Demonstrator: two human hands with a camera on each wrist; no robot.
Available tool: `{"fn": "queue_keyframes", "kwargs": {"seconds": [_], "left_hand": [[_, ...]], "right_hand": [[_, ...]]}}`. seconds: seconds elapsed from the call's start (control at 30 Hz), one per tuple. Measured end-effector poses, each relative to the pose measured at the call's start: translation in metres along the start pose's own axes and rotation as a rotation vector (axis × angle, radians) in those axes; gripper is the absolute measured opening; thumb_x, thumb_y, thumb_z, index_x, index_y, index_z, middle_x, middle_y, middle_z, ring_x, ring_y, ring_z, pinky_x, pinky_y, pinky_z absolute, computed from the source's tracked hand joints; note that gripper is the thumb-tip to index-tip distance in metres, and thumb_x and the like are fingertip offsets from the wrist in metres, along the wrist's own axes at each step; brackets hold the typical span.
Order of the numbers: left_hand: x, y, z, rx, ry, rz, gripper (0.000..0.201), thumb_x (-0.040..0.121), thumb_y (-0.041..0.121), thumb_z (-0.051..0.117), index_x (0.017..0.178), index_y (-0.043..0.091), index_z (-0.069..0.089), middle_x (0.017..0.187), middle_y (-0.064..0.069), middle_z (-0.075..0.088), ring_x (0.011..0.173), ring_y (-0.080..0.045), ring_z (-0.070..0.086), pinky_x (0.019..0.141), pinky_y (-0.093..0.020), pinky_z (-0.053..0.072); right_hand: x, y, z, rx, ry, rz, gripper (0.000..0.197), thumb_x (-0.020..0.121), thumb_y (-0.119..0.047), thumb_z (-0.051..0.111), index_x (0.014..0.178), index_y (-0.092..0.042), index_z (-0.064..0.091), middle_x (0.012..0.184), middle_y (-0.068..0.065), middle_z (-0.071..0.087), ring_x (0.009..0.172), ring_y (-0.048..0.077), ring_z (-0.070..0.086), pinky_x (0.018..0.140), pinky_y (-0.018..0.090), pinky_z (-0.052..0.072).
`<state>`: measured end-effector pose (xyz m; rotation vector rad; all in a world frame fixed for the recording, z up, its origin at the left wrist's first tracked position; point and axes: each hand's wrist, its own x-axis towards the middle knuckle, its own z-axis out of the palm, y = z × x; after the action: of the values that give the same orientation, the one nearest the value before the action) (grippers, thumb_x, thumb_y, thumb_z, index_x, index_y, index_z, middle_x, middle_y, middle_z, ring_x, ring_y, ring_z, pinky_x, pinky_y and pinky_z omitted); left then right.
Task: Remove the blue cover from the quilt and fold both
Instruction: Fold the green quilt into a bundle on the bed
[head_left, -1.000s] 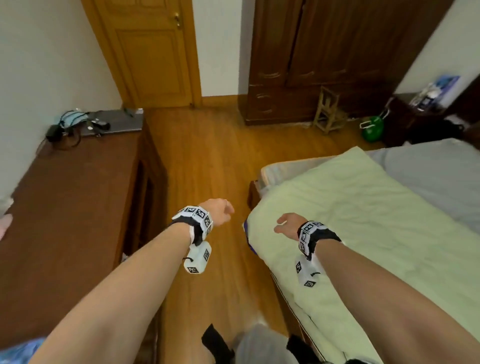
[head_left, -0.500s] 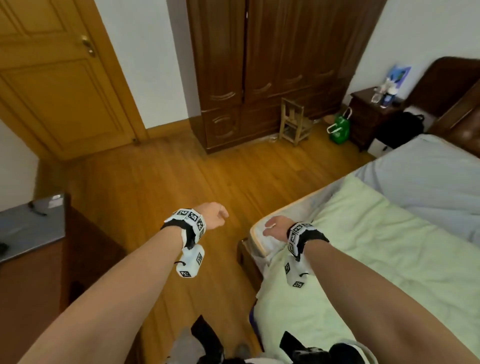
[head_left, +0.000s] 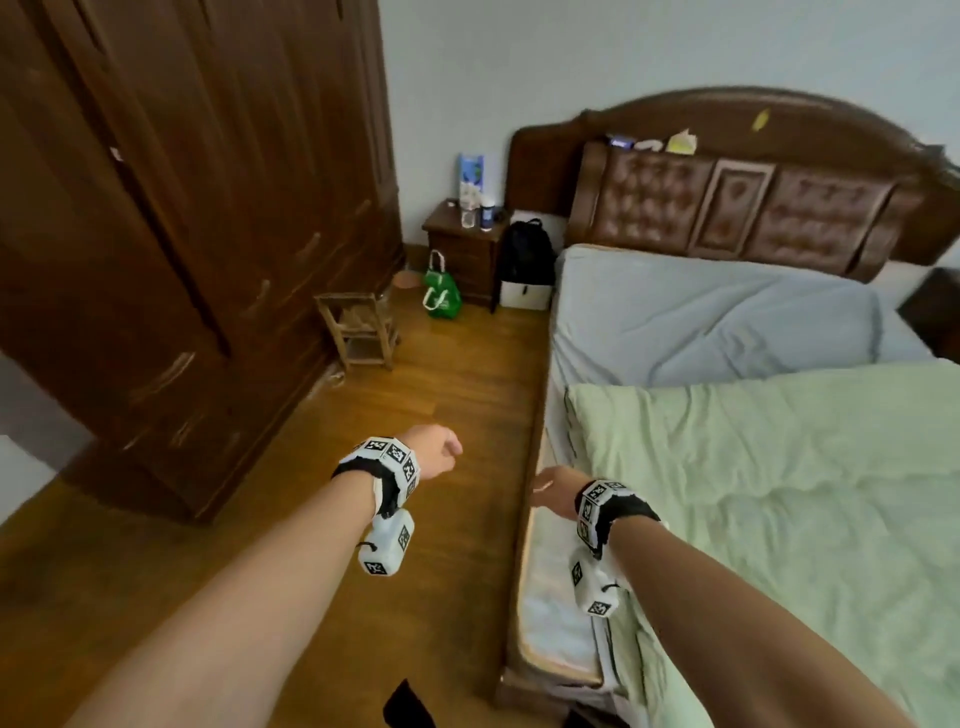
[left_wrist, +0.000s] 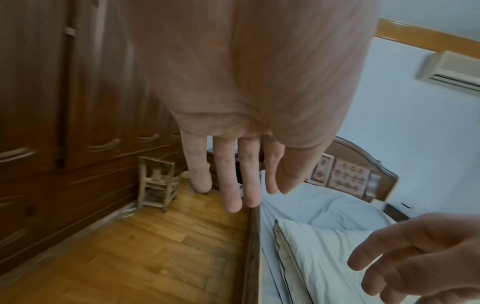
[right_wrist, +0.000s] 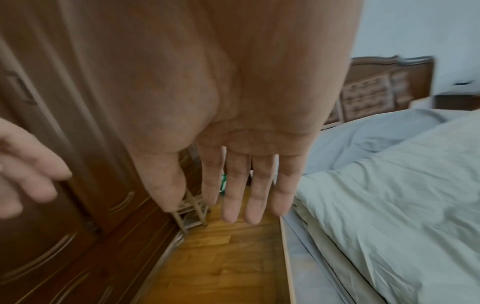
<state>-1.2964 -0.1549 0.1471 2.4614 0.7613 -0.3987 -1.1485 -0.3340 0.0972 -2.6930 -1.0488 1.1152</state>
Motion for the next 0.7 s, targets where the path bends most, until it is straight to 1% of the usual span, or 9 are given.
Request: {"fn": "queue_keyframes", "kwargs": {"seconds": [0.03, 0.07, 0.13, 0.2, 0.27, 0.33, 0.47, 0.6, 0.7], "left_hand": [[0.014, -0.005, -0.015, 0.022, -0.021, 0.043, 0.031, 0.095, 0.018, 0.056, 0.126, 0.021, 0.062, 0.123, 0.003, 0.064, 0.111, -0.015, 0.060, 0.087, -0.023, 0.044], [0.028, -0.009, -0.028, 0.049, -0.036, 0.089, 0.031, 0.095, 0.018, 0.055, 0.125, 0.022, 0.062, 0.123, 0.003, 0.064, 0.111, -0.015, 0.060, 0.087, -0.023, 0.045], [0.055, -0.015, -0.045, 0.104, -0.060, 0.170, 0.032, 0.094, 0.020, 0.055, 0.124, 0.026, 0.063, 0.123, 0.005, 0.064, 0.110, -0.015, 0.060, 0.086, -0.022, 0.046], [0.081, -0.019, -0.053, 0.136, -0.097, 0.232, 0.032, 0.093, 0.020, 0.055, 0.123, 0.028, 0.063, 0.123, 0.005, 0.064, 0.111, -0.015, 0.060, 0.088, -0.023, 0.047], [0.106, -0.018, -0.058, 0.170, -0.121, 0.288, 0.033, 0.093, 0.020, 0.055, 0.124, 0.027, 0.063, 0.124, 0.005, 0.064, 0.113, -0.015, 0.059, 0.089, -0.023, 0.046], [0.133, -0.016, -0.061, 0.191, -0.131, 0.336, 0.033, 0.093, 0.019, 0.055, 0.124, 0.027, 0.063, 0.124, 0.004, 0.064, 0.113, -0.015, 0.059, 0.088, -0.022, 0.045], [0.187, -0.007, -0.069, 0.243, -0.137, 0.363, 0.034, 0.094, 0.020, 0.055, 0.126, 0.029, 0.061, 0.126, 0.006, 0.062, 0.113, -0.013, 0.058, 0.088, -0.024, 0.048], [0.251, 0.009, -0.076, 0.351, -0.146, 0.375, 0.036, 0.094, 0.025, 0.055, 0.129, 0.030, 0.057, 0.130, 0.007, 0.059, 0.115, -0.014, 0.057, 0.091, -0.027, 0.049], [0.296, 0.033, -0.066, 0.446, -0.206, 0.377, 0.043, 0.093, 0.030, 0.056, 0.135, 0.034, 0.050, 0.138, 0.006, 0.052, 0.116, -0.018, 0.057, 0.091, -0.033, 0.050]], "right_hand": [[-0.001, -0.008, -0.003, 0.063, 0.008, 0.039, 0.041, 0.096, -0.029, 0.057, 0.134, -0.013, 0.057, 0.138, 0.005, 0.056, 0.126, 0.025, 0.053, 0.104, 0.032, 0.043], [0.002, -0.011, -0.005, 0.151, 0.058, 0.074, 0.042, 0.094, -0.033, 0.059, 0.132, -0.017, 0.058, 0.136, 0.003, 0.058, 0.123, 0.024, 0.055, 0.103, 0.033, 0.045], [0.008, -0.013, -0.012, 0.225, 0.125, 0.162, 0.045, 0.089, -0.039, 0.063, 0.131, -0.022, 0.059, 0.134, 0.002, 0.059, 0.120, 0.023, 0.057, 0.102, 0.033, 0.046], [0.013, -0.012, -0.014, 0.260, 0.139, 0.250, 0.048, 0.089, -0.041, 0.064, 0.133, -0.022, 0.057, 0.137, 0.002, 0.057, 0.123, 0.023, 0.055, 0.104, 0.034, 0.044], [0.018, -0.012, -0.017, 0.276, 0.154, 0.328, 0.050, 0.092, -0.037, 0.062, 0.137, -0.019, 0.054, 0.140, 0.003, 0.054, 0.128, 0.025, 0.051, 0.107, 0.034, 0.041], [0.037, -0.004, -0.016, 0.325, 0.178, 0.389, 0.053, 0.092, -0.036, 0.062, 0.140, -0.017, 0.051, 0.141, 0.006, 0.053, 0.129, 0.026, 0.050, 0.107, 0.034, 0.041], [0.086, 0.006, -0.016, 0.449, 0.194, 0.470, 0.065, 0.087, -0.042, 0.066, 0.143, -0.018, 0.044, 0.140, 0.007, 0.053, 0.126, 0.026, 0.052, 0.104, 0.035, 0.043], [0.131, 0.019, -0.035, 0.560, 0.213, 0.486, 0.067, 0.088, -0.039, 0.067, 0.144, -0.016, 0.041, 0.138, 0.010, 0.053, 0.123, 0.028, 0.054, 0.101, 0.035, 0.045], [0.150, 0.043, -0.045, 0.641, 0.217, 0.538, 0.072, 0.085, -0.042, 0.069, 0.146, -0.021, 0.036, 0.142, 0.009, 0.051, 0.125, 0.028, 0.053, 0.100, 0.035, 0.045]]}}
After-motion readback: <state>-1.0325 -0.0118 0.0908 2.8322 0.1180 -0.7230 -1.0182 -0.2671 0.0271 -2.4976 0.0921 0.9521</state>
